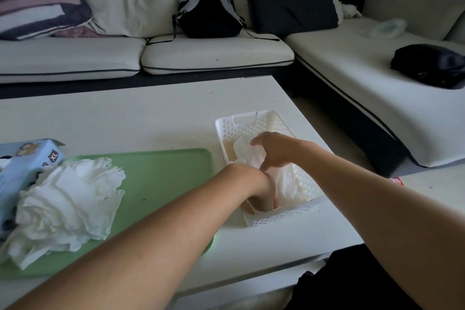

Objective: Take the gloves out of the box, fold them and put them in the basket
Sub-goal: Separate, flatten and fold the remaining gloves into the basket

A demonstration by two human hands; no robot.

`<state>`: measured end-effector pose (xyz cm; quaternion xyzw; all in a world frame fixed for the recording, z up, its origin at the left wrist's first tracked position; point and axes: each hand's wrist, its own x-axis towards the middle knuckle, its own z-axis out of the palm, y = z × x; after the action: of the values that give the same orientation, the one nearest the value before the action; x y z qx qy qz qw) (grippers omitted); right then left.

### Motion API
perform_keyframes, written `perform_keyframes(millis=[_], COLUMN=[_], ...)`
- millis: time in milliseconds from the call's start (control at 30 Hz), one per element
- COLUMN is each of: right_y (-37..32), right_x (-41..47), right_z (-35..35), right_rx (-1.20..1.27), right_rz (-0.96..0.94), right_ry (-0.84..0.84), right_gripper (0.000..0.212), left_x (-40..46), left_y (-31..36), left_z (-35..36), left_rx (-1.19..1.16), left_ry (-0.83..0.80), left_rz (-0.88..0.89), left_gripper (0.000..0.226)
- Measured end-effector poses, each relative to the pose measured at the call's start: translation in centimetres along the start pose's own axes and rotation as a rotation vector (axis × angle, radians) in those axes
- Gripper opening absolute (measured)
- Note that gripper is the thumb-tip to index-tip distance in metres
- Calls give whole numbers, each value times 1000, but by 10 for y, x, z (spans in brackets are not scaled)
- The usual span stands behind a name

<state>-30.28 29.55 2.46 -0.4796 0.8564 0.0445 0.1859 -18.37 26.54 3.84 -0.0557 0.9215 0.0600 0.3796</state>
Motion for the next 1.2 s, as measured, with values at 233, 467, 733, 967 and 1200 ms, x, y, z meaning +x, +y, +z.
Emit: perform_keyframes(millis=[233, 467, 733, 967, 1200], right_y=[-3, -54, -228, -305, -302], right_x=[-5, -20, -34, -11, 1], right_z=[3, -35, 16, 52, 59], right_rx=[-10, 307, 388, 478, 874], right_rz=[-129, -244, -621, -496, -216], right_ry=[-101, 666, 245, 237, 147], right_gripper=[78, 19, 27, 50, 15], left_x=[-11, -91, -193, -215, -196], left_y=[3, -87, -234, -265, -273], left_z=[-1, 8, 127, 161, 173], left_rx=[23, -286, -504, -560, -515], left_ry=[43, 778, 870, 708, 721], left_rz=[14, 102, -384, -433, -457], left_gripper=[38, 14, 23, 53, 68])
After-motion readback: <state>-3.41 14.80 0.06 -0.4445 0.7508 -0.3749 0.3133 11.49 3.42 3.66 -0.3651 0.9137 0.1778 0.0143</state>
